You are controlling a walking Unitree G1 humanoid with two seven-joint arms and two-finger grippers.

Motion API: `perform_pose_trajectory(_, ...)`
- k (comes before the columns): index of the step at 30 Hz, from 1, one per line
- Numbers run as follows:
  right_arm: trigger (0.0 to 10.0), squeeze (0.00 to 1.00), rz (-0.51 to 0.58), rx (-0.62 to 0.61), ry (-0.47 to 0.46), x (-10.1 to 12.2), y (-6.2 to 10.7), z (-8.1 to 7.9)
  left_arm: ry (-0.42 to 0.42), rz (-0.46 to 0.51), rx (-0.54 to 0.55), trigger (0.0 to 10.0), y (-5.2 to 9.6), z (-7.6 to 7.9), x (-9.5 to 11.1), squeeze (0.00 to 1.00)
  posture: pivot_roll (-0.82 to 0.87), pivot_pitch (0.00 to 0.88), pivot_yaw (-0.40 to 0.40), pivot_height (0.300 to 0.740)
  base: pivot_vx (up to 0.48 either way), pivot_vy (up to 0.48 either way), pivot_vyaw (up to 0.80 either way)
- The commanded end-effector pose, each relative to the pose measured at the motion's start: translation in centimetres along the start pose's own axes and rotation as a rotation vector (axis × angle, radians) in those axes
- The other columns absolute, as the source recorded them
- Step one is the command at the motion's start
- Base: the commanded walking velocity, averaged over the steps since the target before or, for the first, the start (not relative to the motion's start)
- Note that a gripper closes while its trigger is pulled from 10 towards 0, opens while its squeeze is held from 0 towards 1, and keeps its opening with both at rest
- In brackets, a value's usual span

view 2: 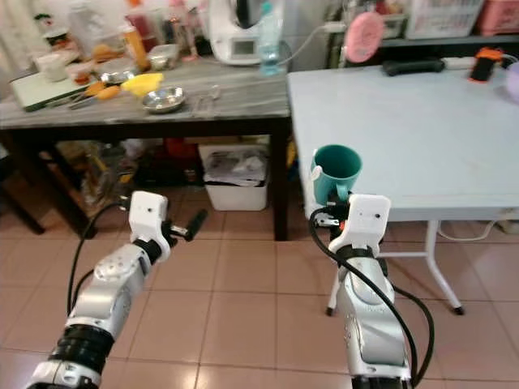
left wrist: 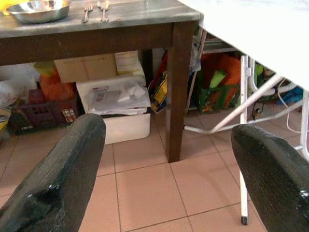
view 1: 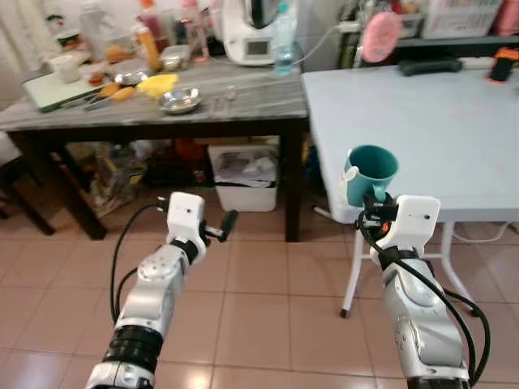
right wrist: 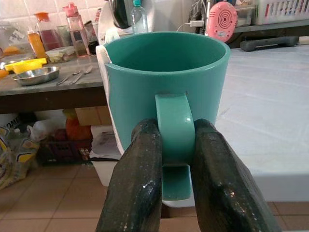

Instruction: Setting the table

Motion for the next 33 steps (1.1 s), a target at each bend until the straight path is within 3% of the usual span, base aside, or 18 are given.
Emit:
perform_pose_trajectory(1,10.0,0.0,0.028,-0.016,0.001,0.6,0.0,0.4,-0.014,0.002,-0.018,10.0,-0.3,0.5,0.2,0.0,-0.1,0.0,0.082,0.74,0.0,0.48,0.0)
perform_pose_trajectory(22,10.0,0.0,0.032,-0.002,-0.007,0.6,-0.1,0.3,-0.017,0.014,-0.014,10.0,-0.6,0.6,0.5,0.0,-0.1,0.0,0.082,0.74,0.0,0.48,0.0)
perform_pose_trajectory(26,10.0,0.0,0.033,-0.007,0.003,0.6,-0.1,0.6,-0.047,0.09,0.017,10.0,-0.5,0.6,1.3,0.0,-0.09,0.0,0.08,0.74,0.0,0.148,0.0)
perform_pose_trajectory(33,10.0,0.0,0.041,-0.016,0.012,0.9,-0.4,1.1,-0.003,0.089,0.003,10.0,-0.4,0.1,1.5,0.0,-0.09,0.0,0.076,0.74,0.0,0.0,0.0)
Point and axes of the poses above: a point about 5 cm out from each wrist's last joint towards the gripper, its own y axis pointing back from the gripper into the wrist, its own x axis along the axis of the wrist's last joint, z = x × y, the point moved 1 cm from there along -y, pointing out of the wrist towards the gripper, and after that the axes turned 1 degree about y, right-handed, at the moved point
